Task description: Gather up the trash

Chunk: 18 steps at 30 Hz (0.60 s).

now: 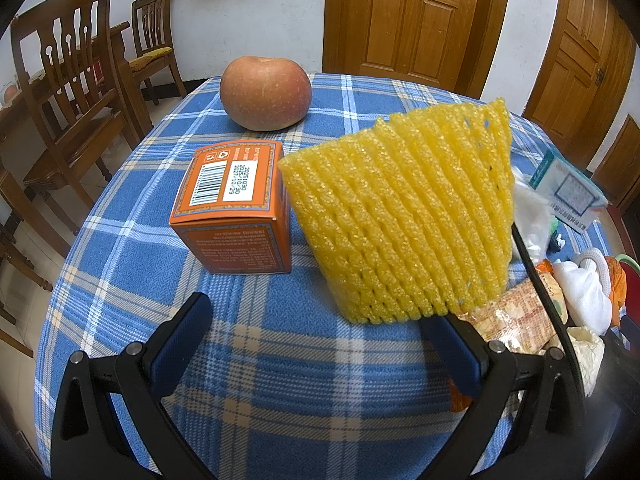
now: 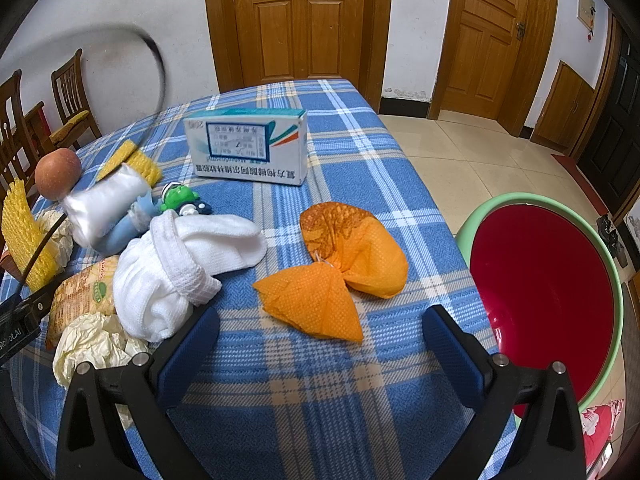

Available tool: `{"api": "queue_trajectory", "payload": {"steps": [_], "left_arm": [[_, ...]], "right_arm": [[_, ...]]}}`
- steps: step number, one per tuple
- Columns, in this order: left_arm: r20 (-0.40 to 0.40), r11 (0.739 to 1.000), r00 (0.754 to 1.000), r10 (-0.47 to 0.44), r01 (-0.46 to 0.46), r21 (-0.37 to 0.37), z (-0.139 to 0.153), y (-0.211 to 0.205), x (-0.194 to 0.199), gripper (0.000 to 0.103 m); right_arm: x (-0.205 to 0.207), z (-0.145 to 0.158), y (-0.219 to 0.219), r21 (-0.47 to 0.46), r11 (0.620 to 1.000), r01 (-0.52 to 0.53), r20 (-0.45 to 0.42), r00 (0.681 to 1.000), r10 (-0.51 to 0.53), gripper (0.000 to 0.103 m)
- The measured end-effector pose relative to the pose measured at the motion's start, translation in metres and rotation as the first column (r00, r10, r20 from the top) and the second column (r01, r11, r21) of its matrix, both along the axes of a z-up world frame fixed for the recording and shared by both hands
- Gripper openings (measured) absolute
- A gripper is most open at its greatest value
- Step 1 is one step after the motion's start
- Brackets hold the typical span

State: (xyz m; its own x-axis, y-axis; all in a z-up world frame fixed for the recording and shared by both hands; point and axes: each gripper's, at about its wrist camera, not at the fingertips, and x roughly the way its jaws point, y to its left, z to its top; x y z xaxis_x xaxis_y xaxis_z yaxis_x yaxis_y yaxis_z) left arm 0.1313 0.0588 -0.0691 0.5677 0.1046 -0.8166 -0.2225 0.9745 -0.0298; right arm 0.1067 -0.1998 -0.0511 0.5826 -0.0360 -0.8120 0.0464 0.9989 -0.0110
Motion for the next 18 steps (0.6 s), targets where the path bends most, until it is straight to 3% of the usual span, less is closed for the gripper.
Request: {"api": "queue_trajectory", "payload": {"steps": [18], "left_arm": [[0.001, 1.0, 1.0, 0.0, 0.0, -0.002, -0.0012, -0.0009, 0.0006, 0.102]], "right_arm": [[-0.0019, -0.0015, -0.0027, 0.0, 1.0, -0.001, -0.001, 1.0, 0.001, 0.103]]}}
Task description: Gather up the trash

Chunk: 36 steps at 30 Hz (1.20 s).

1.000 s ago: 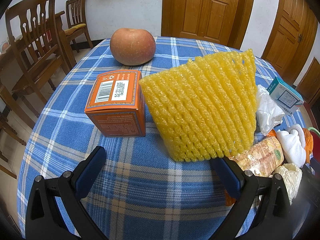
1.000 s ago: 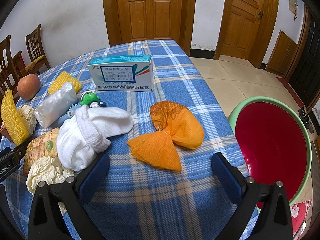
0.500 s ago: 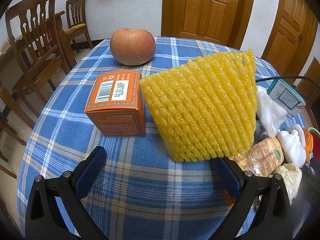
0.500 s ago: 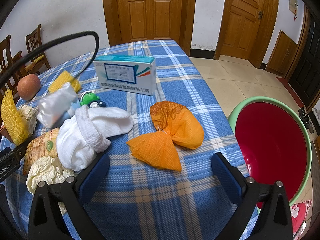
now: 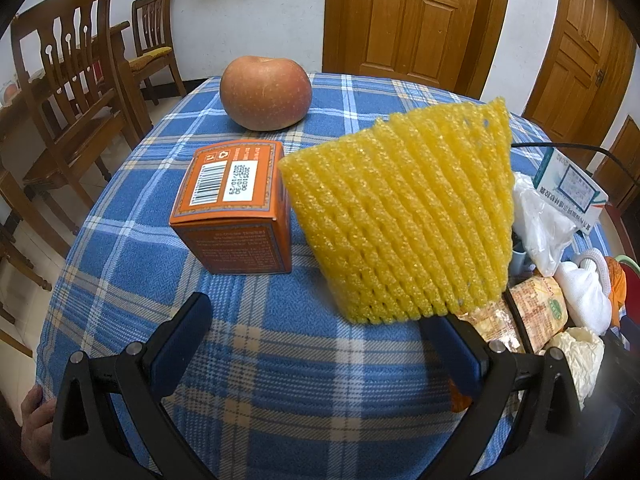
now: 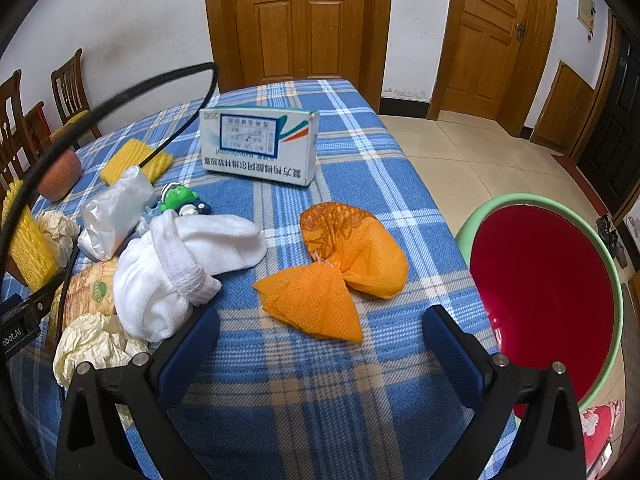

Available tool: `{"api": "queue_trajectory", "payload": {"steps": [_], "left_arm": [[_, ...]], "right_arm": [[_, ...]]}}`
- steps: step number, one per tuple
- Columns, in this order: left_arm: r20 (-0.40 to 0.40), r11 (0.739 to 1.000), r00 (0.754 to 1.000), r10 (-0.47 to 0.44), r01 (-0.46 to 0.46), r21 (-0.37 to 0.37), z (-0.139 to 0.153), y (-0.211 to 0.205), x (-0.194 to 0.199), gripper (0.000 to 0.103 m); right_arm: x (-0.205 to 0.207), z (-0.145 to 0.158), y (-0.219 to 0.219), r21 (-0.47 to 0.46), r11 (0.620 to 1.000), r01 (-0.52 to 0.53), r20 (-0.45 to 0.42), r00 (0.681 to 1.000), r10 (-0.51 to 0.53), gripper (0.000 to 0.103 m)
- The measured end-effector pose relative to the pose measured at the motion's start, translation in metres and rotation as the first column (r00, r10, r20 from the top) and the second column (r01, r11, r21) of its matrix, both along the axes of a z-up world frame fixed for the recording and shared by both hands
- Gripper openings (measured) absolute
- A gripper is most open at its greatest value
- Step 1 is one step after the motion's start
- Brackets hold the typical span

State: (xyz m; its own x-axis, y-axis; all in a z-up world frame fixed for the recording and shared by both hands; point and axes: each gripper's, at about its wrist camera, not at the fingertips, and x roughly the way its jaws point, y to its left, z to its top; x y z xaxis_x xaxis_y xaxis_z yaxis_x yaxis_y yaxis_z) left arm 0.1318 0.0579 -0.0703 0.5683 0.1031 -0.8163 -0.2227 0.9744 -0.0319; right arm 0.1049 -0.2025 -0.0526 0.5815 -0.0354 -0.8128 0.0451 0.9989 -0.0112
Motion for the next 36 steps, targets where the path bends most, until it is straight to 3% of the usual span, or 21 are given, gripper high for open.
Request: {"api": "queue_trajectory", "payload": {"steps": [36], "left_arm": [[0.001, 1.0, 1.0, 0.013, -0.013, 0.001, 0.0022, -0.0035, 0.0006, 0.102]], "right_arm": [[0.002, 0.0019, 0.0029, 0.0, 1.0, -0.015, 0.001, 1.0, 0.015, 0.103]]}}
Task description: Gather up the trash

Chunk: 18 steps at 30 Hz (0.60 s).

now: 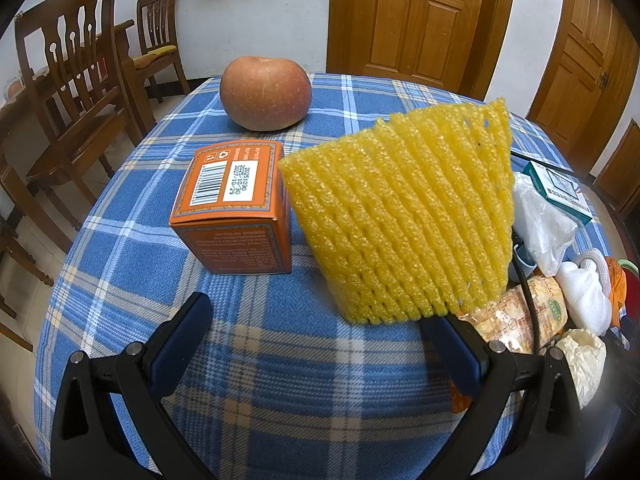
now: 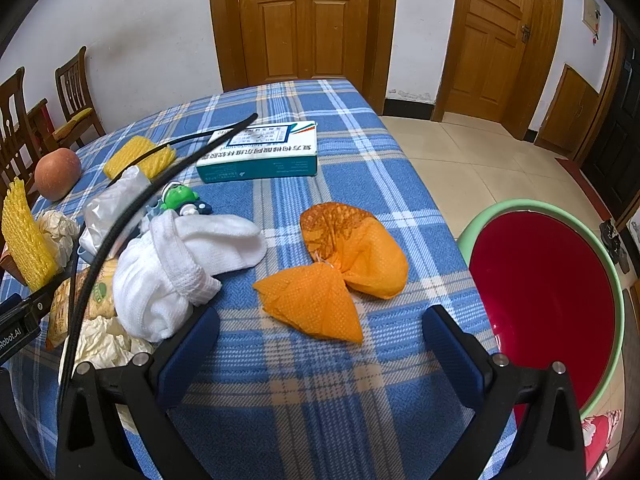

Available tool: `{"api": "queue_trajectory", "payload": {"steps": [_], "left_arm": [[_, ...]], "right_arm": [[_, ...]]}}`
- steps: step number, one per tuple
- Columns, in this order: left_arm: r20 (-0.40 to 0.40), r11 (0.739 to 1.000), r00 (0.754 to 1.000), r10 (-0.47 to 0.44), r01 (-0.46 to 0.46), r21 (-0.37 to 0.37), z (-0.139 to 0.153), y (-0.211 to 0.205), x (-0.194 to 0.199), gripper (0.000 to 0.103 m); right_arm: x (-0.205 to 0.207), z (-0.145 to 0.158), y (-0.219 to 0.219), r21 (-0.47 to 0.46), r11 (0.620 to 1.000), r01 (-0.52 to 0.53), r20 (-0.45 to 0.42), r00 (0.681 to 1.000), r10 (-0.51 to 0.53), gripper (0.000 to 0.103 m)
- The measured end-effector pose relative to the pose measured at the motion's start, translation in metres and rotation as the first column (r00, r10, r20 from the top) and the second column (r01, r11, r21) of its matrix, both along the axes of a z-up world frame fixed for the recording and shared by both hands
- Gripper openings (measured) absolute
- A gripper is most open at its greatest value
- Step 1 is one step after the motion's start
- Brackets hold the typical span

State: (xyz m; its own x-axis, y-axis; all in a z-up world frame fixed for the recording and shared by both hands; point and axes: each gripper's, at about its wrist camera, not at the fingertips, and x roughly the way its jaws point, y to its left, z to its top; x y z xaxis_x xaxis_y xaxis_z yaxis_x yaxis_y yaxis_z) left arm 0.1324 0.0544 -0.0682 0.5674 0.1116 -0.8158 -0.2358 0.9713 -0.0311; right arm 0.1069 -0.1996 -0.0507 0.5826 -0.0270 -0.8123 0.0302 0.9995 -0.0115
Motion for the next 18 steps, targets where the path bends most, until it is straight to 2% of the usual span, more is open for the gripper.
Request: {"api": "queue_trajectory", "payload": {"steps": [18], "left_arm": [[0.0, 1.0, 1.0, 0.0, 0.0, 0.0, 0.0, -0.0001, 0.0001, 0.102]], "right_arm": [[-0.0002, -0.0003, 0.0008, -0.001, 1.0, 0.011, 0.0, 1.0, -0.011, 0.103]]}}
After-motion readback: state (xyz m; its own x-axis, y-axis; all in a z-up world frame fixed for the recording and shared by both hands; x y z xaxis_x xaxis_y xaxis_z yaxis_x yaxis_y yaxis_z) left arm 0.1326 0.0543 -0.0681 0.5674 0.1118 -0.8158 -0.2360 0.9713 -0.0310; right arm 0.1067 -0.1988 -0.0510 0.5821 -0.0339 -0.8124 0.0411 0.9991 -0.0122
